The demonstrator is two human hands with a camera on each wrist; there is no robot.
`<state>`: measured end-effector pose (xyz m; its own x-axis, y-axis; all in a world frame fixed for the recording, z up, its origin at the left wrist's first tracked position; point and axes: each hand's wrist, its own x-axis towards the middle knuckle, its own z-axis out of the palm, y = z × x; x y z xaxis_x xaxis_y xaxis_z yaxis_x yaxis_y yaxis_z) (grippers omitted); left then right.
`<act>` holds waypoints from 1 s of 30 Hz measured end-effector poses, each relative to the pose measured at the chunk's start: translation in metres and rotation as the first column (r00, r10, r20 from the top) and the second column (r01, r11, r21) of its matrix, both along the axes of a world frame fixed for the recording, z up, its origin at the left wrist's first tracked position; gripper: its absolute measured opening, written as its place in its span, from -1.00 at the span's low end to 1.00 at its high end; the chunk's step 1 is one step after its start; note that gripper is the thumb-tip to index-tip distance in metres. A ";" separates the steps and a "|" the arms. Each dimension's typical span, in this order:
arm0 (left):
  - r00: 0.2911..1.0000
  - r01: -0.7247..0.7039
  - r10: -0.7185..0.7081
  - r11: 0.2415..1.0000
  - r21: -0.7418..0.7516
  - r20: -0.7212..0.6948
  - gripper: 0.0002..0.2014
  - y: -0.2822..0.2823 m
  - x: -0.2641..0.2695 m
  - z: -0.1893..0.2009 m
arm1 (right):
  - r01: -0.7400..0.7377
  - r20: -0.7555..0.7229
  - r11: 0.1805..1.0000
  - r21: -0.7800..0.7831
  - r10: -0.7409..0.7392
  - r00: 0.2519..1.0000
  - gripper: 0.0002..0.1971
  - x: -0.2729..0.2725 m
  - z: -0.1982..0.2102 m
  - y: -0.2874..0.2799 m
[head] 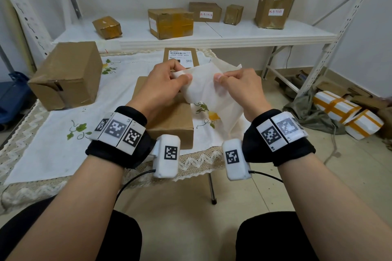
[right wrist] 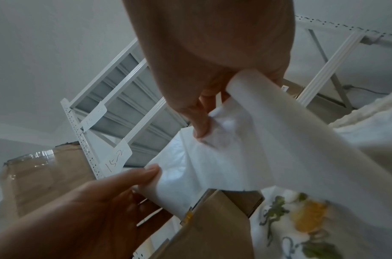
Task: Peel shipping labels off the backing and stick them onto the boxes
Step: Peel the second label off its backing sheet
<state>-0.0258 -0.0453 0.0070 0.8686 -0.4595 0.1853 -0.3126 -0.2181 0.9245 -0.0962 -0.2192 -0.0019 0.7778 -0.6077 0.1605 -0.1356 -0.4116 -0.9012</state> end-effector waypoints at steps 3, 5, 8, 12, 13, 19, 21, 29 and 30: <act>1.000 -0.012 0.012 1.000 -0.010 0.008 -0.88 0.000 -0.001 0.002 | 0.006 0.041 0.997 0.071 -0.009 0.999 -0.73 0.000 0.000 -0.001; 0.999 -0.035 0.036 0.999 -0.017 0.028 -0.89 -0.001 -0.002 0.002 | -0.003 0.065 0.994 0.108 -0.004 0.998 -0.76 0.000 0.001 -0.001; 0.997 -0.056 0.058 0.998 -0.036 0.052 -0.97 -0.001 -0.002 0.001 | -0.029 0.084 0.990 0.135 0.018 0.996 -0.81 -0.001 0.002 -0.002; 0.994 -0.057 0.062 0.997 -0.057 0.091 -0.84 0.000 -0.002 0.002 | -0.116 0.093 0.989 0.091 0.107 0.990 -0.77 -0.002 0.000 -0.004; 0.993 -0.044 0.051 0.997 -0.070 0.106 -0.80 0.000 -0.003 0.002 | -0.127 0.097 0.989 0.078 0.119 0.988 -0.79 -0.002 0.000 -0.004; 0.990 0.098 -0.084 0.988 -0.120 0.115 -0.66 0.000 -0.014 0.005 | -0.144 0.102 0.987 0.066 0.137 0.985 -0.90 -0.002 0.003 0.000; 0.981 0.089 -0.073 0.993 -0.082 0.182 -0.66 0.000 -0.014 0.004 | -0.135 0.112 0.989 0.059 0.128 0.985 -0.85 -0.001 0.003 0.001; 0.952 -0.007 0.006 1.000 0.001 0.307 -0.68 0.000 -0.004 -0.003 | -0.096 0.125 0.994 0.057 0.089 0.988 -0.83 0.000 0.005 -0.002; 0.950 -0.016 0.013 1.000 0.008 0.311 -0.68 0.000 -0.004 -0.003 | -0.092 0.125 0.994 0.058 0.084 0.989 -0.84 0.000 0.005 -0.002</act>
<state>-0.0294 -0.0454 0.0040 0.7753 -0.4509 0.4423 -0.5808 -0.2338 0.7798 -0.0962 -0.2209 0.0034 0.8057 -0.5498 0.2205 0.0110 -0.3583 -0.9335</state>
